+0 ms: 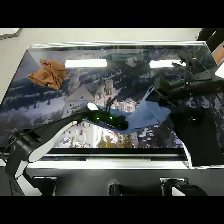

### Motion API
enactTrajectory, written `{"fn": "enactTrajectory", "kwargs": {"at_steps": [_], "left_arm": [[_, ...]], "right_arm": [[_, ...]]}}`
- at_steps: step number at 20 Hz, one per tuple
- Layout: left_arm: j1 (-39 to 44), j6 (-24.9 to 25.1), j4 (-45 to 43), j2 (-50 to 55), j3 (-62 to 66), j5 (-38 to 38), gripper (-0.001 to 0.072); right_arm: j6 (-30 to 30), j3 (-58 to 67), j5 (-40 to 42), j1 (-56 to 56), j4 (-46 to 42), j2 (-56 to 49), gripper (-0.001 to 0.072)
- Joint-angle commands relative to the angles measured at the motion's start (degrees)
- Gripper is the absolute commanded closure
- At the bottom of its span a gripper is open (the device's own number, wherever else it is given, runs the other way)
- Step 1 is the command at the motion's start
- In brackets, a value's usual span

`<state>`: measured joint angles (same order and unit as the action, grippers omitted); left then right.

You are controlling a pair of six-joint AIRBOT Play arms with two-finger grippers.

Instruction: Fold the shirts.

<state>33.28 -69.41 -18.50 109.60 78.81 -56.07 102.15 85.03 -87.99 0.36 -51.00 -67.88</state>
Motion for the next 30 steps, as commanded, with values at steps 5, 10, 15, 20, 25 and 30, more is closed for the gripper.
{"fn": "enactTrajectory", "kwargs": {"at_steps": [5,10,15,20,25,30], "left_arm": [[-13.57,2.91,-10.82,-10.05,-0.13,-5.03,0.0687],[-34.64,2.51,-13.07,-26.43,-0.13,-6.62,0.0686],[-44.35,2.56,-13.09,-36.59,-0.15,-9.40,0.0685],[-44.61,2.60,-13.92,-38.18,-0.42,-11.32,0.0685],[-44.63,2.60,-19.58,-38.18,-0.42,-12.59,0.0685],[-44.61,2.60,-20.63,-38.42,-0.44,-13.88,0.0684]], "right_arm": [[-1.68,0.07,6.62,4.70,8.13,-8.04,0.0682],[-5.99,0.07,21.31,14.71,25.75,-21.22,0.0682],[-7.65,2.21,36.06,24.79,38.69,-36.02,0.0411],[-20.15,2.32,25.79,21.86,49.66,-40.00,0.0143],[-2.60,2.25,11.37,6.67,0.50,-29.14,0.0147],[2.25,-11.37,7.65,2.80,-12.74,-25.97,0.0147]]}}
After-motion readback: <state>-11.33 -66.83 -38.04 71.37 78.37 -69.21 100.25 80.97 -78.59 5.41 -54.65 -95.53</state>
